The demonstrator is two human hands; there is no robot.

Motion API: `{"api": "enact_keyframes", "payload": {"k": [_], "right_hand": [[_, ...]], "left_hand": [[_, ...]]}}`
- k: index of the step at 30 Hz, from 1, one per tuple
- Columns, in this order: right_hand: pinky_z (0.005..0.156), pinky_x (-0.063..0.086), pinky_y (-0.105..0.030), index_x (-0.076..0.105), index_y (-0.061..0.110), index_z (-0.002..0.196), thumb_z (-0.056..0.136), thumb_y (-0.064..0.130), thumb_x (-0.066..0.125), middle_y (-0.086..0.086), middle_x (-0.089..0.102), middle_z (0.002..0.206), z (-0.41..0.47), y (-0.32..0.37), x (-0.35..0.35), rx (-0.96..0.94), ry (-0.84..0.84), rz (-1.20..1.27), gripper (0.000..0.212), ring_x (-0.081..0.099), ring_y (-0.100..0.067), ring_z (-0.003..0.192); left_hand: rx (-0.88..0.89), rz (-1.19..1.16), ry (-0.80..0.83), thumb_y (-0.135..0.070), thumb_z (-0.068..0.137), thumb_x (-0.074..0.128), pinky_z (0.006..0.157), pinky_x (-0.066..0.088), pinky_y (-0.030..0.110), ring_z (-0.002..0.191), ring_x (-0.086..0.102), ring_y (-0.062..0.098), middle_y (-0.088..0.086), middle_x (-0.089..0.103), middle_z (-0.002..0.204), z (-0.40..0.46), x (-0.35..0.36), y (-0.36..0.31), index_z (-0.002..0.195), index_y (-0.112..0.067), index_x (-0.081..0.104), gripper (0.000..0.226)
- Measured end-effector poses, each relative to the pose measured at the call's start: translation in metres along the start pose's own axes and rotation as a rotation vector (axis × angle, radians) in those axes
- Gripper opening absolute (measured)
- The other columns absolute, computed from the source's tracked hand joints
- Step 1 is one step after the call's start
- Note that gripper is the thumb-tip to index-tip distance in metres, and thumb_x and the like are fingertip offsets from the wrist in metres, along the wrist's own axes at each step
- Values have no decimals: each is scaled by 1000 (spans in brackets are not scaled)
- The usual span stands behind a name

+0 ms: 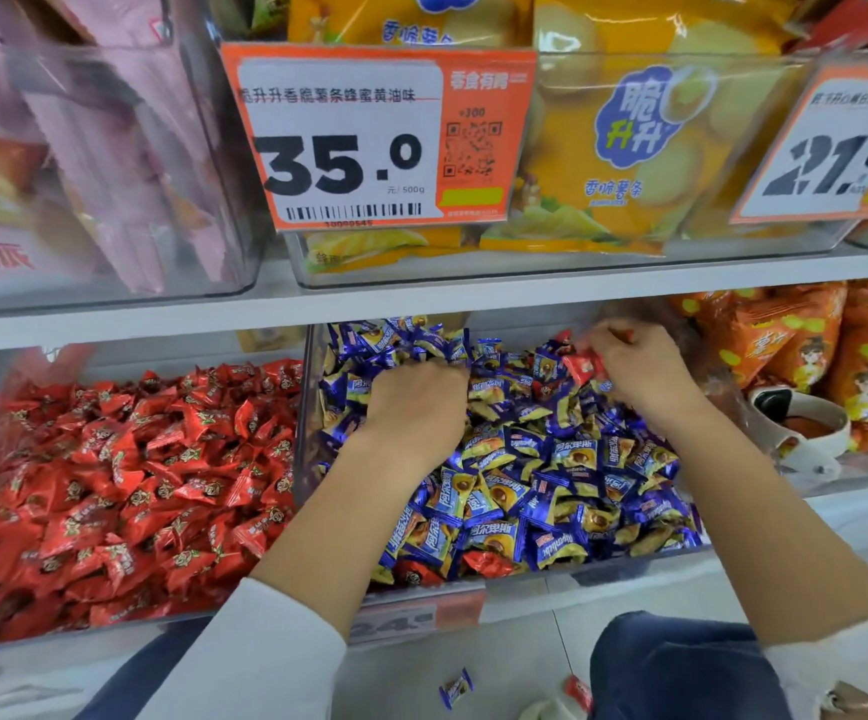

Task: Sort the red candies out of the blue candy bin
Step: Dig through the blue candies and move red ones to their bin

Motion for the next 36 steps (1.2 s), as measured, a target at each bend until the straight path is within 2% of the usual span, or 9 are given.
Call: {"api": "enact_keyframes", "payload": {"k": [5,10,14,18,19,22,27,30,36], "right_hand": [[53,48,-29,66,10,81,97,35,47,-5,49,60,-7,-12,-1,188,164,-5,35,49,-18,52],[58,48,-26,68,16,98,89,25,62,2,60,68,-4,-6,4,2,109,-219,14,58,-12,51],[73,42,-23,60,26,124,84,14,63,-4,59,122,-3,-1,13,-87,362,-627,42,60,-14,83],[89,45,-27,37,30,144,81,12,68,-1,32,152,2,0,17,-79,532,-678,73,57,-13,105],[96,42,-28,34,30,145,80,15,70,0,31,153,3,0,18,-75,560,-675,76,52,-16,118],[91,43,-28,32,25,147,82,18,69,-4,37,149,7,1,23,-62,610,-732,75,56,-14,105],[93,49,-38,50,8,132,81,19,69,-14,55,131,15,1,33,-44,577,-857,55,55,-28,113],[96,45,-33,45,15,138,84,15,65,-10,49,139,11,2,31,-67,545,-798,57,50,-26,121],[79,49,-30,67,23,104,82,19,70,1,68,100,7,7,3,-160,313,-415,22,64,-19,90]], "left_hand": [[-25,-56,-31,-7,92,47,59,34,33,84,56,26,3,60,96,-4,-6,0,121,-18,48,31],[-34,-105,-118,-9,91,50,54,35,31,73,55,24,0,61,89,-8,-11,-3,120,-20,48,31],[-48,-179,-201,-17,95,44,57,41,30,95,62,25,-2,54,126,-12,-17,-1,134,-28,43,41],[-59,-191,-239,-22,97,42,61,46,31,94,62,22,-5,54,123,-16,-18,5,131,-30,47,35],[-60,-199,-230,-22,97,42,61,48,32,94,62,22,-5,55,122,-17,-16,5,130,-31,47,35],[-52,-207,-210,-22,97,42,64,50,33,98,61,20,-7,55,122,-19,-13,4,131,-33,46,36],[-58,-217,-201,-25,98,40,62,48,31,96,62,19,-7,54,121,-17,-18,6,131,-33,46,34],[-50,-263,-190,-27,98,40,68,51,33,96,62,19,-8,53,125,-20,-24,7,135,-35,43,38],[-49,-366,-121,-32,96,41,63,45,28,83,57,16,-7,49,125,-26,-31,12,131,-41,47,36]]}}
Point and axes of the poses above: each hand's wrist, its own z-axis towards the middle knuckle, its own x-axis out of the palm, y = z × x, the point moved 1 cm from there along z, towards the middle knuckle
